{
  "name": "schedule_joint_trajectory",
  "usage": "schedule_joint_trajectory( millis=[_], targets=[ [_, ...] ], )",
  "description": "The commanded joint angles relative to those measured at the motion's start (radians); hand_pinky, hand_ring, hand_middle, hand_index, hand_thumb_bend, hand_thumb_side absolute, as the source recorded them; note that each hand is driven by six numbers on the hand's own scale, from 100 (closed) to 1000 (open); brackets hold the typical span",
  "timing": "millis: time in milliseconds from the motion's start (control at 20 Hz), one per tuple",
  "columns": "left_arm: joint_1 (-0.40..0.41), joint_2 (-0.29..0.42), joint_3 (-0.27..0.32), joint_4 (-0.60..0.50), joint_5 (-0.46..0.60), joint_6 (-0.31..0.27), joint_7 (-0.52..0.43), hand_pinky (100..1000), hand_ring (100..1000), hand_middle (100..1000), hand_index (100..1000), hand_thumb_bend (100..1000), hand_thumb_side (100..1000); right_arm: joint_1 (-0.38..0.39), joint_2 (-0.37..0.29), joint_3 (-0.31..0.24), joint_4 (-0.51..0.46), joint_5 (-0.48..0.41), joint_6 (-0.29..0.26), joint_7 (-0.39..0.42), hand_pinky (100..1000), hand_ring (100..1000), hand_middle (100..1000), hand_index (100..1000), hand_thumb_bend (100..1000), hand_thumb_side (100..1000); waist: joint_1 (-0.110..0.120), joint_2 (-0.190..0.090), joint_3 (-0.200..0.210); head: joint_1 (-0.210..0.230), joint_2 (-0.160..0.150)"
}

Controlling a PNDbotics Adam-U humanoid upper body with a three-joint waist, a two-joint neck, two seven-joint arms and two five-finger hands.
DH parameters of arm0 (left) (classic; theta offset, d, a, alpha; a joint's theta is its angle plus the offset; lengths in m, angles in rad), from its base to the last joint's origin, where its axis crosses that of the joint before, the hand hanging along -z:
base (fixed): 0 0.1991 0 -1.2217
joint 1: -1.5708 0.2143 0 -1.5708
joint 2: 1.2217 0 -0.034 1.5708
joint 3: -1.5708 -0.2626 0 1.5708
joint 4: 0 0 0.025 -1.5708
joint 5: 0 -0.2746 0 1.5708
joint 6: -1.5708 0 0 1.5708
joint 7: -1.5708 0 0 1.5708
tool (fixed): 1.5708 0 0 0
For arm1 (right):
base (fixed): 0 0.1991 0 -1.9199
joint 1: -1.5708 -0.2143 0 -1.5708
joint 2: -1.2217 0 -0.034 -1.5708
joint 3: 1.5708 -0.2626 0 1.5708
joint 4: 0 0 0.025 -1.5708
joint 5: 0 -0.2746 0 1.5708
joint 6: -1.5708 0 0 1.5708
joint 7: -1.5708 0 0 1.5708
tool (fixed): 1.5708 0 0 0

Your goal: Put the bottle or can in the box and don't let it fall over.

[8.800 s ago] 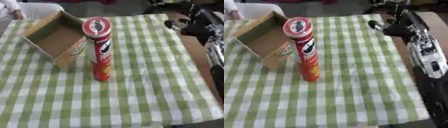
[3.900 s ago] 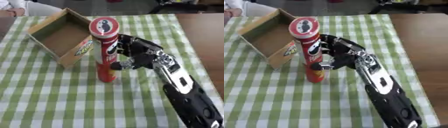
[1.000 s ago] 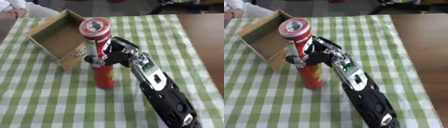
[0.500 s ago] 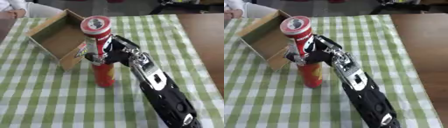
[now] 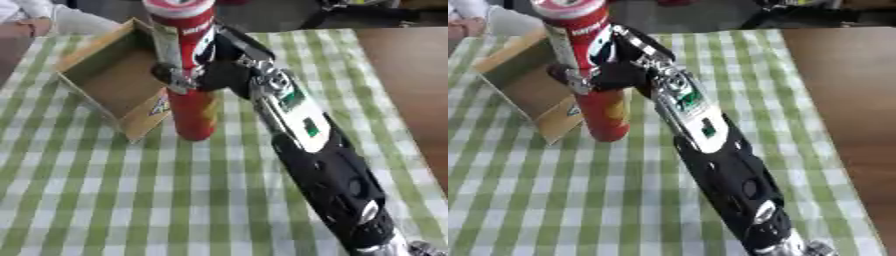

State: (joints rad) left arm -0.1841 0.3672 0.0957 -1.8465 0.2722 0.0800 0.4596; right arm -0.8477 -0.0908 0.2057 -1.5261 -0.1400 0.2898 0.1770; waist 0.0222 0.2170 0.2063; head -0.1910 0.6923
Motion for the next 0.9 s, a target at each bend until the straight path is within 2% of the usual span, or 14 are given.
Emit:
schedule_joint_trajectory(
  millis=[50,400,800,850,900],
  targets=[
    [-0.008,0.017,0.001,-0.017,0.000,-0.001,-0.003,842,902,746,763,514,683,-0.069,0.007,-0.014,0.013,-0.004,-0.013,-0.019,876,349,450,244,269,100,0.004,-0.015,0.006,-0.001,-0.008],
    [-0.020,0.013,-0.001,-0.020,0.002,0.000,-0.006,842,902,745,763,514,683,-0.196,0.044,-0.046,0.114,0.035,-0.053,-0.072,874,347,447,243,263,100,0.004,0.000,0.023,-0.015,-0.028],
    [-0.059,0.008,-0.006,-0.032,0.004,0.000,-0.013,843,902,745,763,513,682,-0.325,0.097,-0.109,0.304,0.121,-0.136,-0.153,868,348,449,245,256,100,-0.003,0.037,0.070,-0.062,-0.080],
    [-0.065,0.008,-0.007,-0.033,0.004,0.000,-0.013,843,902,745,763,514,682,-0.335,0.100,-0.118,0.323,0.129,-0.148,-0.166,868,349,450,247,222,100,-0.004,0.042,0.075,-0.068,-0.085],
    [-0.071,0.006,-0.008,-0.035,0.005,0.000,-0.014,843,902,745,763,514,682,-0.345,0.103,-0.128,0.342,0.138,-0.159,-0.180,869,349,450,248,255,100,-0.005,0.049,0.082,-0.075,-0.090]
  ],
)
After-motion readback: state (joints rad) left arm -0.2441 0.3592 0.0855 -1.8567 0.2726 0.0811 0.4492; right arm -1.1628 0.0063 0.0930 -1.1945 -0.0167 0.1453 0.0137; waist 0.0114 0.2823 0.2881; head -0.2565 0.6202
